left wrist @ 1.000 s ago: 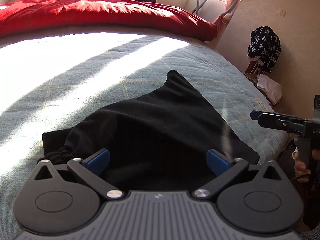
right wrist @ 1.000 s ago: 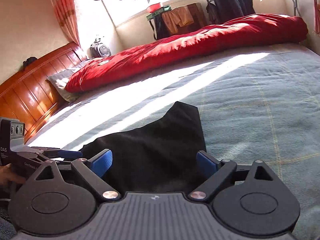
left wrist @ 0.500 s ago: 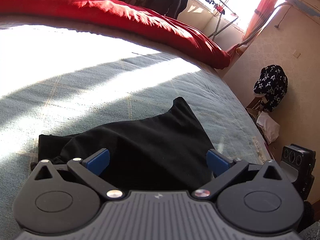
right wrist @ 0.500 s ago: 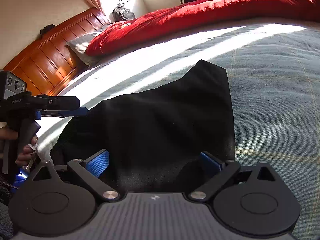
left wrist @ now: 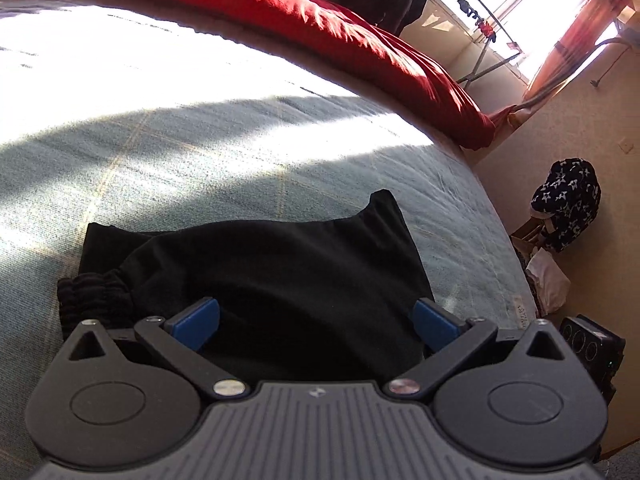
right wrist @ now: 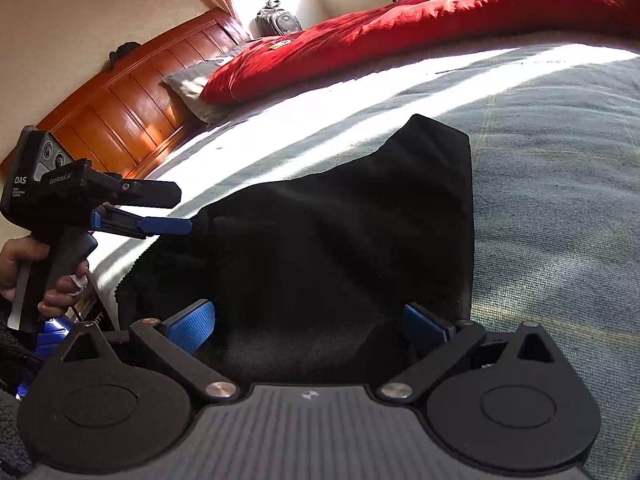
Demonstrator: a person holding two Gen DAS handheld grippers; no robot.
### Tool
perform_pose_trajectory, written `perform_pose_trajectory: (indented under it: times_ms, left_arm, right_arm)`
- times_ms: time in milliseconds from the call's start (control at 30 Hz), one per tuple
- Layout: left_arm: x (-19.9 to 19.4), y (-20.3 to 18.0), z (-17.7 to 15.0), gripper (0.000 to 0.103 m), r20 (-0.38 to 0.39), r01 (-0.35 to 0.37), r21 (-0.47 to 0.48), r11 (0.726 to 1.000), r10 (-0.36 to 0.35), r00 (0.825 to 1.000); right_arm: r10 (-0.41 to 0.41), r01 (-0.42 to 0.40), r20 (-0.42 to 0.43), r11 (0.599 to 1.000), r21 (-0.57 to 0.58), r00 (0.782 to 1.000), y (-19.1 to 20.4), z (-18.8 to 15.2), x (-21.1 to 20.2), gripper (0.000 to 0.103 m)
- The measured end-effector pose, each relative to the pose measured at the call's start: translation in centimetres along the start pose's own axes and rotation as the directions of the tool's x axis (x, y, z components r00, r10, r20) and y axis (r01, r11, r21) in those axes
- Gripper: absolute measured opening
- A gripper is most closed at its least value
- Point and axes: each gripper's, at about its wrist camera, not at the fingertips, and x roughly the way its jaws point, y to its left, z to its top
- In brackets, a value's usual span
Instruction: Fold clothes
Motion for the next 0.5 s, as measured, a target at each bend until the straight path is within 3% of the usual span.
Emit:
perform_pose_trajectory:
  times_ms: [133, 233, 500]
  left_arm:
    - [0.8, 2.3, -1.5, 0.102, -0.025, 0.003, -0.127, 0.992, -0.006, 1.0]
    - [1.0, 3.8, -1.9, 0.102, 0.013, 0.051, -0.186, 0.981, -0.049, 0.999]
    - [1.3, 4.4, -1.5, 0.102, 0.019, 0.079, -0.198, 0.977, -0.076, 0.997]
  right_arm:
    - [0.02, -0.02, -0.01, 1.0, -0.011, 1.0, -0.2, 0.2, 0.1, 0.103]
    - [0.031, -0.032, -0.015, 0.999, -0.013, 0.999, -0.4, 0.3, 0.2, 0.103]
    - [0.042, -0.043, -0.016, 0.999, -0.012, 0.999, -0.6, 0.1, -0.1, 0.103]
